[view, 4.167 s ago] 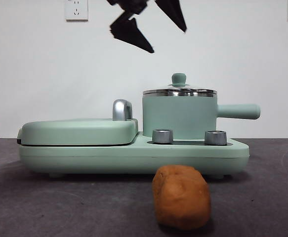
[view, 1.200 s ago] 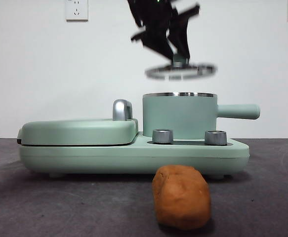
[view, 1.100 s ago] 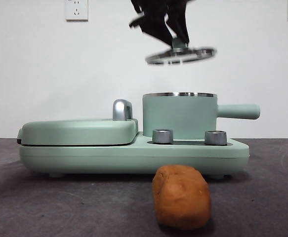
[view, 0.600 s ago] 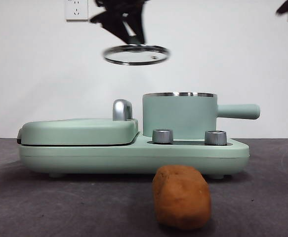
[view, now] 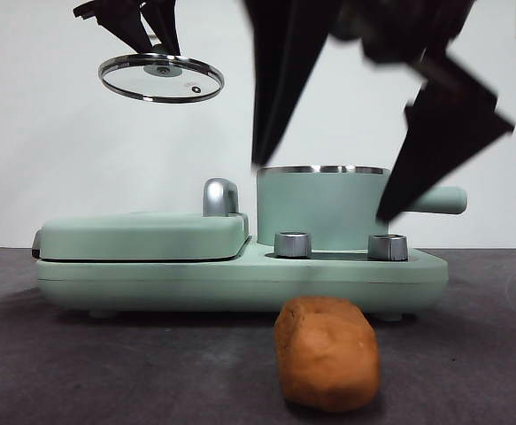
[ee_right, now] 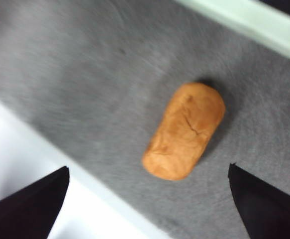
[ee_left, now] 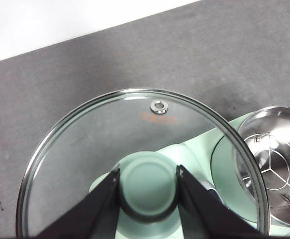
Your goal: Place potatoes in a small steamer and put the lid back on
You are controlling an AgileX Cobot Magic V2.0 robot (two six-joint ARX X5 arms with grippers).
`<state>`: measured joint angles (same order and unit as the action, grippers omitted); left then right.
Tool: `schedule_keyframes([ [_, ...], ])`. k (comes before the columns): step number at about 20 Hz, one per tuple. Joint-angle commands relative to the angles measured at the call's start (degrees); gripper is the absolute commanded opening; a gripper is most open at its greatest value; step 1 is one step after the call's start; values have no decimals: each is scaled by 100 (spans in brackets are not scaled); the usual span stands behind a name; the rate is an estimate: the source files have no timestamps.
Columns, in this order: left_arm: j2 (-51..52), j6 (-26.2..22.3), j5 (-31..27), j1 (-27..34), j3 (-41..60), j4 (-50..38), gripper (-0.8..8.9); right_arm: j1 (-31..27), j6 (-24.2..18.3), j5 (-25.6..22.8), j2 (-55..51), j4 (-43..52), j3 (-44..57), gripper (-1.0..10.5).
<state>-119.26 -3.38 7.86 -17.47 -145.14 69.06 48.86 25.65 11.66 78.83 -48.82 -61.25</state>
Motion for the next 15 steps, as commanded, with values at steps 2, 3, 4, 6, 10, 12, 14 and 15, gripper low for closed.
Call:
schedule_keyframes([
  [2, 33, 44, 52, -11, -260, -92, 49, 94, 63, -125, 651, 83, -92, 510],
  [3, 33, 44, 52, -11, -260, -90, 49, 94, 37, -125, 804, 133, -92, 509],
  [4, 33, 44, 52, -11, -260, -87, 49, 94, -20, -127, 940, 201, -90, 509],
  [6, 33, 44, 52, -11, -260, -92, 49, 92, -85, -122, 1191, 337, -90, 509],
  [10, 33, 83, 52, -11, -260, -90, 49, 87, -122, -122, 1576, 573, -90, 439],
  [12, 33, 90, 52, 9, -260, -87, 49, 87, -120, -118, 1683, 623, -90, 426],
  [14, 33, 109, 52, 17, -260, -87, 49, 87, -122, -120, 1722, 658, -90, 366],
  [15, 33, 109, 52, 17, -260, -90, 49, 87, -122, -109, 1740, 662, -90, 316],
])
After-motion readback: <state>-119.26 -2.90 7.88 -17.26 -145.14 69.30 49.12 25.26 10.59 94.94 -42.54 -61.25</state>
